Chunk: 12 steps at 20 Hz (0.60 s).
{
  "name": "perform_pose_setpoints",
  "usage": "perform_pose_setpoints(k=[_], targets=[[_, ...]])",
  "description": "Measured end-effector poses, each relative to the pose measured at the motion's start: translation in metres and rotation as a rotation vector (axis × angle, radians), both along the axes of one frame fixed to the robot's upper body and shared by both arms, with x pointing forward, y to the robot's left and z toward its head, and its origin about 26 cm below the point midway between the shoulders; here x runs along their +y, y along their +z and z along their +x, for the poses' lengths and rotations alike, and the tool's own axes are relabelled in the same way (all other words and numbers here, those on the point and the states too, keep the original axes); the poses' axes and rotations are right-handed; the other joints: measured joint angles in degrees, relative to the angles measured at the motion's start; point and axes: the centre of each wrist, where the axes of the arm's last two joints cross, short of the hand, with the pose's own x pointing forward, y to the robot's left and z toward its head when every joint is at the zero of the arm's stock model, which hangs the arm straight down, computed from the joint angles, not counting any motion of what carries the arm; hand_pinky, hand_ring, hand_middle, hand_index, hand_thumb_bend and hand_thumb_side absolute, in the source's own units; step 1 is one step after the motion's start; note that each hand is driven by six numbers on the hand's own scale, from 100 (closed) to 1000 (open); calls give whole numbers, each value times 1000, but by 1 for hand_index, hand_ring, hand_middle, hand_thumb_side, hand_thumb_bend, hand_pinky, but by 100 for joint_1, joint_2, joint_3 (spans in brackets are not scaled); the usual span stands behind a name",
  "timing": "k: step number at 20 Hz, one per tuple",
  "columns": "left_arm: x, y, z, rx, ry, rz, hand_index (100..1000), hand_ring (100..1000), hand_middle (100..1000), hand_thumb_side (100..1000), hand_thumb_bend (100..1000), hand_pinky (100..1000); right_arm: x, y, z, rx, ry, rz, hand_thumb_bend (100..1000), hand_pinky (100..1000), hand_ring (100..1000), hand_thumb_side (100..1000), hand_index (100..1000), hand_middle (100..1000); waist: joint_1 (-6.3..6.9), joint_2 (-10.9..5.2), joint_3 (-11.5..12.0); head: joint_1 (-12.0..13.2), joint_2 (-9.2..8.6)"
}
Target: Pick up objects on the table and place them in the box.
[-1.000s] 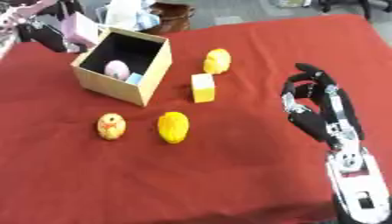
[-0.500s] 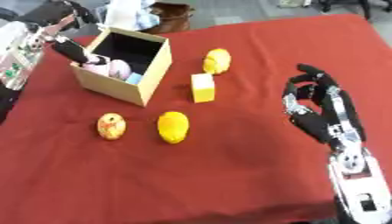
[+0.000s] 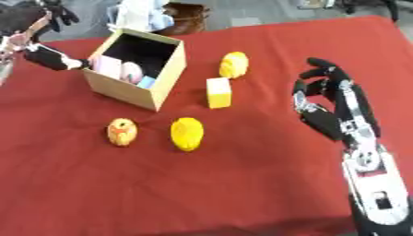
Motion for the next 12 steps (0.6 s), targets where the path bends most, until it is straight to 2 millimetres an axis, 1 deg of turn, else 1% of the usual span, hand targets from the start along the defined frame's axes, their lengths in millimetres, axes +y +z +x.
perform_pose_setpoints(k=[1,2,3,4,6,8,12], targets=[[-1,3,-3,-5,-6,-11,785,588,620,328,594,702,0,1,0,-2,3,-6,100,641,570,184,860,655,-1,0,15,-14,0],[-1,5,-6,-11,-15,-26,777,579,609,319,581,698,0,3,2,-7,11,-23,100,644,571,156,862,658,-1,0,87,-50,0],[1,4,-10,-17,-23,-46,776,578,607,316,578,698,0,8,6,-17,19,-48,100,645,572,147,862,658,-1,0,217,-99,-1],[6,1,-15,-23,-25,-70,767,570,597,312,571,695,0,15,11,-31,27,-78,100,649,575,115,864,662,-8,0,321,-145,-2],[14,-4,-23,-43,-32,-121,760,561,586,310,549,690,-4,28,21,-54,28,-147,100,656,579,100,867,668,-43,0,395,-218,-5],[13,-13,-32,-62,-50,-184,757,556,580,307,535,688,-11,41,30,-75,21,-218,100,667,587,100,874,679,-51,0,478,-293,-10],[1,-36,-50,-81,-84,-320,753,552,574,302,516,685,-22,67,50,-102,13,-361,100,689,605,100,888,703,-65,0,638,-435,-24]])
